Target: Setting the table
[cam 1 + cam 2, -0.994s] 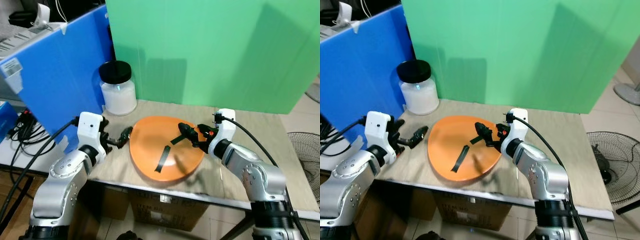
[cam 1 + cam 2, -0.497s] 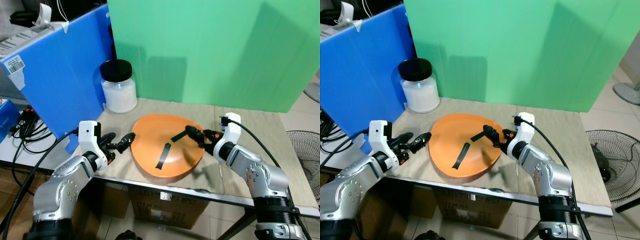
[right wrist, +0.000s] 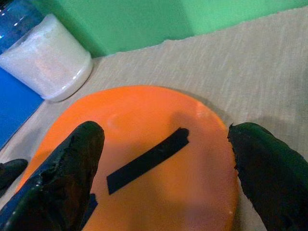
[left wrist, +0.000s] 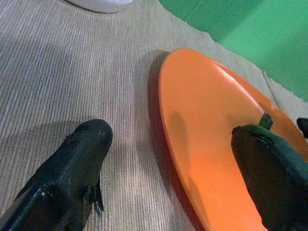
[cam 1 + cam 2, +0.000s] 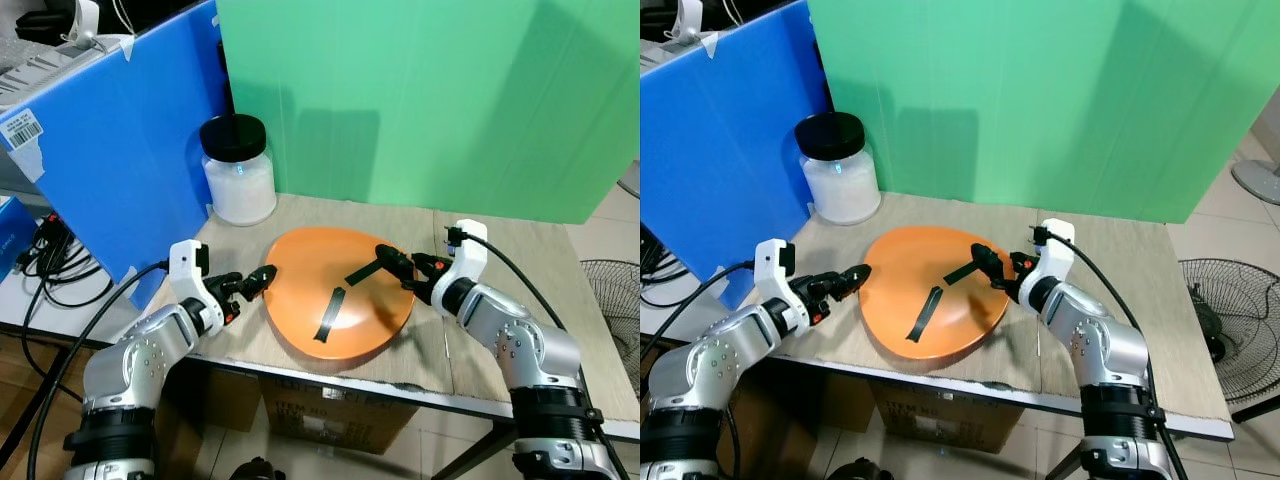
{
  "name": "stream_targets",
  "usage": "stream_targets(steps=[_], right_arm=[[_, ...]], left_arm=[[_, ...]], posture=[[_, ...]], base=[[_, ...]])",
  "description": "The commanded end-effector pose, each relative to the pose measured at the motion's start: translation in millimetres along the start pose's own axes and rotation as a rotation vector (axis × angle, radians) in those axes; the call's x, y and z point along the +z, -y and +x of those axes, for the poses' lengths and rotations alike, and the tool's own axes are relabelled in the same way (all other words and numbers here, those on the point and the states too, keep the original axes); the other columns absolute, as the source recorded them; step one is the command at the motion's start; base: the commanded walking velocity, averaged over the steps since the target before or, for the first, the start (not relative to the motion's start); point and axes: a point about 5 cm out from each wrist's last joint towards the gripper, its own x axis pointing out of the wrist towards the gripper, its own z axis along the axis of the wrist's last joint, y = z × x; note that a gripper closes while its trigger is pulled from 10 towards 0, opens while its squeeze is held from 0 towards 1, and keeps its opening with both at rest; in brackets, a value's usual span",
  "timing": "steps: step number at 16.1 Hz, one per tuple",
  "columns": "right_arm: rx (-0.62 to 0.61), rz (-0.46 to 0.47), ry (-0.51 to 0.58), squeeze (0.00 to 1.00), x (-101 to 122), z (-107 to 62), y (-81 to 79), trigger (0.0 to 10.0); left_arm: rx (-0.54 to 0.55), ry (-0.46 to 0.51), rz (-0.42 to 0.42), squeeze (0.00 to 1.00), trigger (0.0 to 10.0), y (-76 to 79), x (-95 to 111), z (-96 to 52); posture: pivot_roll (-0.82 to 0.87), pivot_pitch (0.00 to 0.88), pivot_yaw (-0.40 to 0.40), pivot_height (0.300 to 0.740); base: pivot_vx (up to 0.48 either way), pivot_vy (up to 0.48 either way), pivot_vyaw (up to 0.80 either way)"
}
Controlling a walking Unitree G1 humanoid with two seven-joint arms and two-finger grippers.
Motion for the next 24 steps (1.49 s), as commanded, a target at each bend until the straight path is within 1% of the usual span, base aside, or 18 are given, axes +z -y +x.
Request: stream_targets(steps=[1, 3, 4, 5, 6, 7, 8, 9, 11, 12, 13, 15, 16, 19, 21, 22, 23, 24], right_arm=[[-0.008, 0.004, -0.003, 0.00, 1.7, -1.6, 2.8, 10.0], [0.006, 0.006, -0.033, 0.00, -1.0, -2.7, 2.5, 10.0], [0.000, 0.005, -0.039, 0.00, -2.6, -3.0, 3.2, 10.0], [-0.005, 0.008, -0.038, 0.00, -3.0, -2.9, 3.8, 10.0], [-0.017, 0.019, -0.039, 0.00, -3.1, -3.0, 5.6, 10.0], [-0.022, 0.027, -0.041, 0.00, -3.0, -3.2, 6.3, 10.0], [-0.017, 0.062, -0.061, 0.00, -4.0, -3.6, 6.8, 10.0], [-0.009, 0.071, -0.082, 0.00, -6.1, -4.2, 6.6, 10.0], [0.010, 0.092, -0.131, 0.00, -12.2, -5.8, 5.5, 10.0], [0.021, 0.120, -0.137, 0.00, -13.6, -6.2, 4.0, 10.0], [0.037, 0.139, -0.139, 0.00, -13.7, -6.5, 2.1, 10.0], [0.091, 0.193, -0.164, 0.00, -13.6, -8.1, -4.4, 10.0], [0.126, 0.220, -0.205, 0.00, -15.1, -9.7, -8.1, 10.0], [0.167, 0.248, -0.255, 0.00, -19.0, -12.1, -12.5, 10.0], [0.203, 0.258, -0.277, 0.00, -20.0, -14.0, -18.0, 10.0], [0.207, 0.256, -0.275, 0.00, -19.4, -14.4, -18.9, 10.0], [0.209, 0.250, -0.272, 0.00, -18.3, -15.1, -19.5, 10.0], [0.208, 0.246, -0.267, 0.00, -17.1, -15.4, -19.3, 10.0]], left_arm=[[-0.005, -0.013, -0.014, 0.00, 10.0, 1.4, -0.1, 2.2], [-0.050, -0.021, -0.040, 0.00, 10.0, 6.3, 0.9, 3.1], [-0.052, -0.044, -0.054, 0.00, 8.6, 7.2, -0.8, 4.1], [-0.046, -0.054, -0.060, 0.00, 7.7, 6.7, -1.8, 4.7], [-0.051, -0.066, -0.063, 0.00, 5.5, 6.8, -2.6, 5.3], [-0.055, -0.067, -0.065, 0.00, 4.8, 7.2, -2.6, 5.4], [-0.084, -0.075, -0.081, 0.00, 3.5, 10.5, -1.9, 6.0], [-0.088, -0.086, -0.089, 0.00, 3.4, 11.2, -2.5, 6.2], [-0.093, -0.117, -0.094, 0.00, 4.7, 12.3, -4.5, 7.0], [-0.098, -0.128, -0.099, 0.00, 5.7, 13.2, -5.4, 8.0], [-0.112, -0.128, -0.109, 0.00, 7.3, 15.1, -4.8, 9.0], [-0.163, -0.137, -0.132, 0.00, 7.8, 22.1, -3.0, 10.8], [-0.193, -0.149, -0.142, 0.00, 7.9, 26.4, -3.5, 11.8], [-0.211, -0.162, -0.153, 0.00, 7.5, 30.4, -6.6, 14.3], [-0.226, -0.157, -0.169, 0.00, 4.8, 33.2, -7.2, 15.9], [-0.229, -0.153, -0.173, 0.00, 4.1, 33.8, -6.8, 16.0], [-0.234, -0.145, -0.171, 0.00, 2.1, 34.3, -6.0, 15.6], [-0.234, -0.137, -0.165, 0.00, 0.5, 34.1, -5.0, 15.2]], posture=[[0.10, 0.000, 0.008, 0.740], [0.11, 0.000, 0.004, 0.740], [0.11, 0.000, 0.003, 0.740], [0.11, 0.000, 0.003, 0.740], [0.11, 0.000, 0.003, 0.740], [0.11, 0.000, 0.003, 0.740], [0.10, 0.000, 0.005, 0.740], [0.10, 0.000, 0.005, 0.740], [0.10, 0.000, 0.005, 0.740], [0.10, 0.000, 0.005, 0.740], [0.10, 0.000, 0.005, 0.740], [0.10, 0.000, 0.006, 0.740], [0.11, 0.000, 0.005, 0.740], [0.11, 0.000, 0.005, 0.740], [0.11, 0.000, 0.006, 0.740], [0.11, 0.000, 0.006, 0.740], [0.11, 0.000, 0.007, 0.740], [0.11, 0.000, 0.006, 0.740]], base=[[0.000, 0.000, 0.00], [0.000, 0.000, 0.00], [0.000, 0.000, 0.00], [0.000, 0.000, 0.00], [0.000, 0.000, 0.00], [0.000, 0.000, 0.00], [0.000, 0.000, 0.00], [0.000, 0.000, 0.00], [0.000, 0.000, 0.00], [0.000, 0.000, 0.00], [0.000, 0.000, 0.00], [0.000, 0.000, 0.00], [0.000, 0.000, 0.00], [0.000, 0.000, 0.00], [0.000, 0.000, 0.00], [0.000, 0.000, 0.00], [0.000, 0.000, 0.00], [0.000, 0.000, 0.00]])
